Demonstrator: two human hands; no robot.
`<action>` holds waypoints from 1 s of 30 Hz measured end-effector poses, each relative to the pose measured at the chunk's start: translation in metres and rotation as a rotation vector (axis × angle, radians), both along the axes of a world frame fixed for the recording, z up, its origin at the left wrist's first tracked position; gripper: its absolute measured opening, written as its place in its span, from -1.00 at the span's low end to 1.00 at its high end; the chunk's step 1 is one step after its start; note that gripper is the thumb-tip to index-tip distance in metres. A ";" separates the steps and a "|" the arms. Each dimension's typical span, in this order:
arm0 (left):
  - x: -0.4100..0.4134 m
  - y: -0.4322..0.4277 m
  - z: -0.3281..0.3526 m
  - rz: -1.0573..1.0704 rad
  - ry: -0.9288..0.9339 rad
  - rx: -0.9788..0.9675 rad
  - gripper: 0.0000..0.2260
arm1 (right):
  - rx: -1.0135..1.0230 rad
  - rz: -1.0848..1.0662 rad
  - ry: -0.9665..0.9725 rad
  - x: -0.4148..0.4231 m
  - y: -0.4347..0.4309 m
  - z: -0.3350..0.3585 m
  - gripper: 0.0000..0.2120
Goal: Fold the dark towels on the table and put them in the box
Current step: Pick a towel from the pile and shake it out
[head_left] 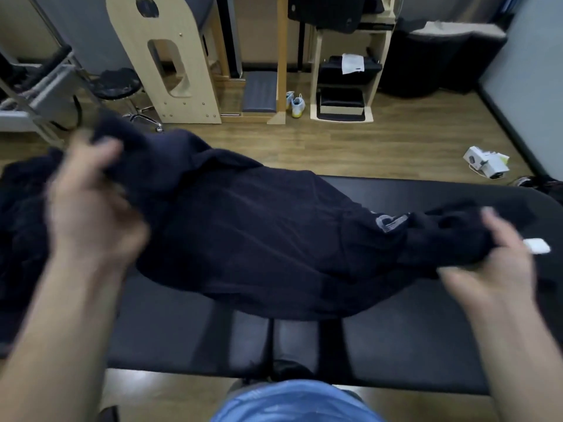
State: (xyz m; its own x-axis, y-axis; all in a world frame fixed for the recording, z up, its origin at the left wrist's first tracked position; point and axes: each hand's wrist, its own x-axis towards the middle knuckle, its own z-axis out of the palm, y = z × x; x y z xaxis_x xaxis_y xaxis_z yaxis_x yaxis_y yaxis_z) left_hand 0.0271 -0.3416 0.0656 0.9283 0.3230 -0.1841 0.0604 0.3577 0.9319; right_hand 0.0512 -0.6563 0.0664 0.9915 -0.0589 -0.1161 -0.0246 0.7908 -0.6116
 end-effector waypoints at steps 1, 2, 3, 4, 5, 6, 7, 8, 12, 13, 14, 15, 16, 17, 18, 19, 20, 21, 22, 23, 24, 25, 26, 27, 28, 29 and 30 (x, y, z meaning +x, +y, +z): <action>-0.002 -0.022 -0.006 -0.044 -0.028 0.195 -0.81 | -0.084 0.075 0.115 -0.004 -0.005 -0.007 -0.55; -0.002 -0.027 -0.011 -0.114 -0.010 0.366 -0.89 | -0.172 0.208 0.211 -0.013 -0.003 -0.027 -0.47; -0.011 -0.049 -0.031 -0.288 0.014 0.446 -0.86 | -0.319 0.353 0.267 -0.028 0.010 -0.050 -0.43; -0.026 -0.066 -0.056 -0.452 0.076 0.468 -0.83 | -0.492 0.522 0.294 -0.042 0.032 -0.069 -0.46; -0.041 -0.073 -0.089 -0.562 0.183 0.471 -0.75 | -0.643 0.663 0.298 -0.055 0.041 -0.090 -0.57; -0.057 -0.072 -0.134 -0.625 0.290 0.487 -0.63 | -0.804 0.738 0.302 -0.066 0.045 -0.107 -0.75; -0.072 -0.064 -0.163 -0.656 0.391 0.523 -0.55 | -0.916 0.743 0.323 -0.071 0.042 -0.125 -0.80; -0.085 -0.049 -0.186 -0.632 0.463 0.525 -0.53 | -1.014 0.725 0.367 -0.075 0.033 -0.142 -0.74; -0.106 0.007 -0.203 -0.552 0.685 0.719 -0.53 | -1.069 0.679 0.543 -0.091 0.013 -0.162 -0.71; -0.107 0.016 -0.198 -0.626 0.716 0.795 -0.48 | -1.111 0.743 0.537 -0.091 0.010 -0.165 -0.71; -0.106 0.023 -0.189 -0.729 0.729 0.891 -0.44 | -1.172 0.831 0.498 -0.088 0.006 -0.167 -0.72; -0.099 0.032 -0.184 -0.820 0.727 1.016 -0.44 | -1.276 0.902 0.432 -0.082 0.004 -0.166 -0.74; -0.088 0.042 -0.173 -0.883 0.707 1.157 -0.48 | -1.425 0.888 0.317 -0.073 0.002 -0.162 -0.76; -0.075 0.050 -0.156 -0.882 0.665 1.295 -0.57 | -1.556 0.779 0.217 -0.060 -0.001 -0.156 -0.77; -0.061 0.062 -0.138 -0.770 0.591 1.383 -0.67 | -1.589 0.601 0.180 -0.047 -0.004 -0.147 -0.77; -0.049 0.073 -0.116 -0.573 0.482 1.395 -0.77 | -1.461 0.400 0.204 -0.033 -0.005 -0.132 -0.78; -0.038 0.084 -0.092 -0.291 0.366 1.352 -0.85 | -1.173 0.223 0.257 -0.016 -0.005 -0.112 -0.78; -0.027 0.092 -0.069 0.013 0.235 1.250 -0.92 | -0.803 0.114 0.316 0.001 -0.004 -0.088 -0.80; -0.018 0.095 -0.046 0.288 0.116 1.107 -0.98 | -0.424 0.061 0.336 0.016 -0.003 -0.066 -0.85; -0.010 0.093 -0.024 0.514 0.012 0.873 -0.96 | -0.162 0.022 0.346 0.030 -0.001 -0.045 -0.89; -0.002 0.084 -0.008 0.652 -0.070 0.513 -0.91 | -0.031 -0.011 0.350 0.041 0.005 -0.028 -0.82; 0.003 0.069 0.001 0.674 -0.083 0.156 -0.85 | -0.019 -0.015 0.361 0.046 0.013 -0.016 -0.74; 0.006 0.050 0.005 0.600 0.002 -0.087 -0.76 | -0.094 -0.016 0.385 0.046 0.024 -0.014 -0.71; 0.003 0.031 -0.003 0.446 0.135 -0.196 -0.66 | -0.234 -0.010 0.406 0.042 0.036 -0.019 -0.71; -0.005 0.013 -0.018 0.251 0.252 -0.228 -0.56 | -0.418 0.046 0.403 0.030 0.048 -0.032 -0.72; -0.018 -0.005 -0.039 0.052 0.378 -0.194 -0.47 | -0.601 0.152 0.395 0.011 0.059 -0.049 -0.71; -0.036 -0.020 -0.060 -0.137 0.498 -0.106 -0.33 | -0.727 0.315 0.390 -0.011 0.068 -0.069 -0.66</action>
State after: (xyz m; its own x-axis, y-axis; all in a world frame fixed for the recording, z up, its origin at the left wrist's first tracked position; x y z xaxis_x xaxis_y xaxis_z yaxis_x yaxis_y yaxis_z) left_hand -0.0090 -0.3617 0.0052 0.7524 0.1600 -0.6389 0.5396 0.4065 0.7373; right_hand 0.0401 -0.5885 -0.0025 0.8715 0.0193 -0.4901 -0.4882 0.1309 -0.8629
